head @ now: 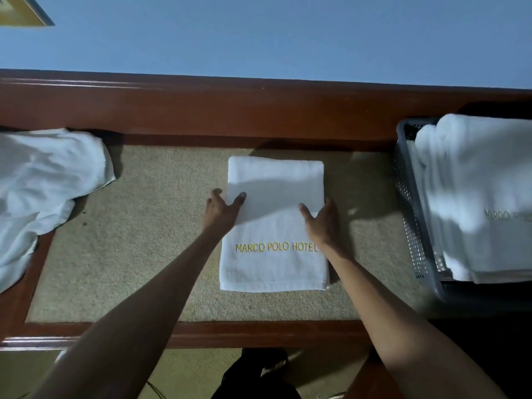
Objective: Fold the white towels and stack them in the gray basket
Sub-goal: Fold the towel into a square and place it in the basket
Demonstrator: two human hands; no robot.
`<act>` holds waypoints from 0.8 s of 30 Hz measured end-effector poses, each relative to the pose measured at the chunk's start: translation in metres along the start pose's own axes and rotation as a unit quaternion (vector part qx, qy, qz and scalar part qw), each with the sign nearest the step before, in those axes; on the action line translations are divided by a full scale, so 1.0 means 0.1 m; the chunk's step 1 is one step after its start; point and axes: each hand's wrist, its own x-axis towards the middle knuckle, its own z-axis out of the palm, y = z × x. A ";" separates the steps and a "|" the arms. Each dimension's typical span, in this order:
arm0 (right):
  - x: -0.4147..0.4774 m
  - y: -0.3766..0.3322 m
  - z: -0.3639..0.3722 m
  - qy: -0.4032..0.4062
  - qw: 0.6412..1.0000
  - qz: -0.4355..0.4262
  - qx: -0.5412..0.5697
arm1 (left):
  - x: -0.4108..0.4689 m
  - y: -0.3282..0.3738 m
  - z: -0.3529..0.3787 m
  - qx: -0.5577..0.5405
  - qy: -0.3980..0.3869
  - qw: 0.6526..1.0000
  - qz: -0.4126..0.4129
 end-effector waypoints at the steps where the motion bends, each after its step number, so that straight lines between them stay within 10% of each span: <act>1: 0.04 -0.04 -0.02 -0.007 0.999 0.035 0.009 | 0.07 0.00 0.03 -0.020 -0.025 0.998 -0.045; 10: -0.07 -0.23 -0.25 -0.085 0.978 0.076 0.176 | 0.01 0.24 -0.02 -0.118 -0.122 0.984 -0.047; 24: -0.26 -0.89 -2.56 0.074 0.972 -0.032 0.221 | -0.51 2.24 0.12 -0.241 -0.201 0.949 0.028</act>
